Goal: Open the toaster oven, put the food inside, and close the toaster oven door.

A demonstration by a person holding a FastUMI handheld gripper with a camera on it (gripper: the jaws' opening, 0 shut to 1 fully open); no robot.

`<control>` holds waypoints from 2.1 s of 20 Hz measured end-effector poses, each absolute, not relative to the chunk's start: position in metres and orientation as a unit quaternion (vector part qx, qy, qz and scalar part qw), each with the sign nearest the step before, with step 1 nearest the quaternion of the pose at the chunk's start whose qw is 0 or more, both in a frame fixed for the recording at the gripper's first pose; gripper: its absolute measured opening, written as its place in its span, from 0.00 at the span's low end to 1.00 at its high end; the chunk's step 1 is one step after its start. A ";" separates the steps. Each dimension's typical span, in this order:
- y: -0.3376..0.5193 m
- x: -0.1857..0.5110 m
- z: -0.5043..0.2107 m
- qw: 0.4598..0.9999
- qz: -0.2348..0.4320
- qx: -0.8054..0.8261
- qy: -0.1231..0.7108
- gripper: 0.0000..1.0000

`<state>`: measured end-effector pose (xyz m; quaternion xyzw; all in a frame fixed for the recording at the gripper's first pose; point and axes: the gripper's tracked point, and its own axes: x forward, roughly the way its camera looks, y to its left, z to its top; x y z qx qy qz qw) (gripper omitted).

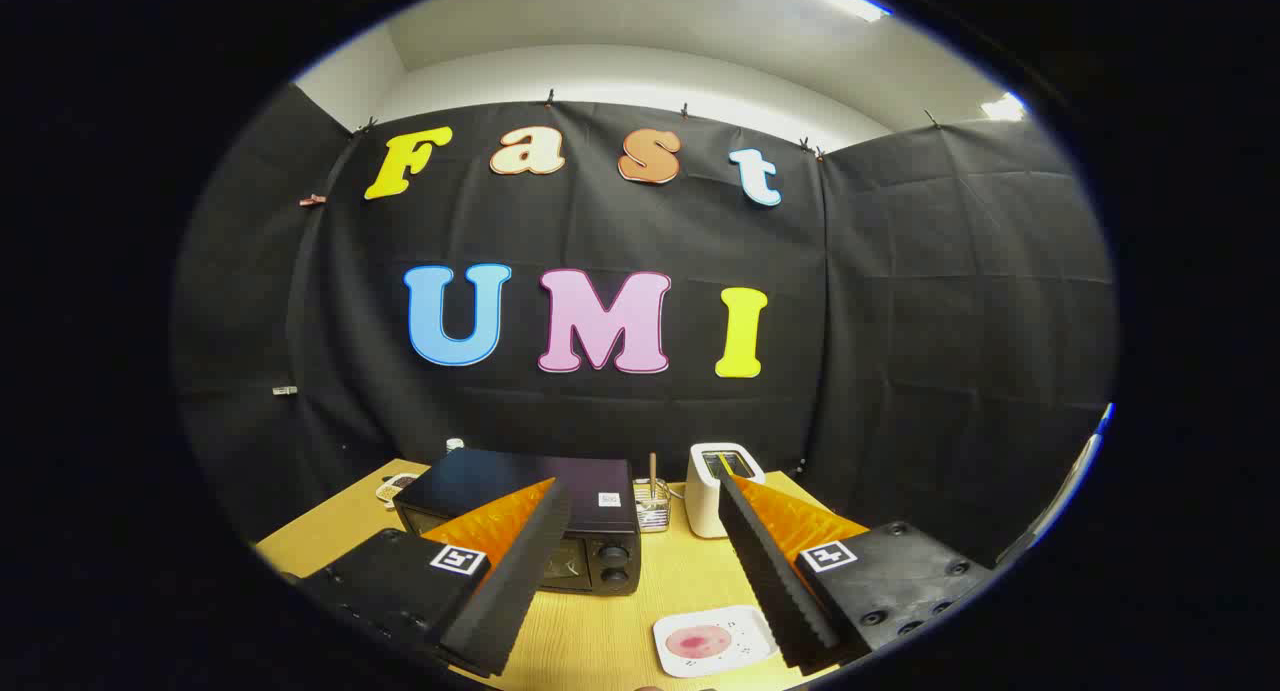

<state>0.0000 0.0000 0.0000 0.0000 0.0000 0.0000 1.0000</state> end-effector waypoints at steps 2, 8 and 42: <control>0.000 -0.001 0.000 1.000 0.000 0.001 0.001 0.98; 0.000 0.001 -0.002 1.000 0.003 0.002 0.006 0.98; 0.194 0.120 -0.154 0.989 0.072 0.037 0.125 0.99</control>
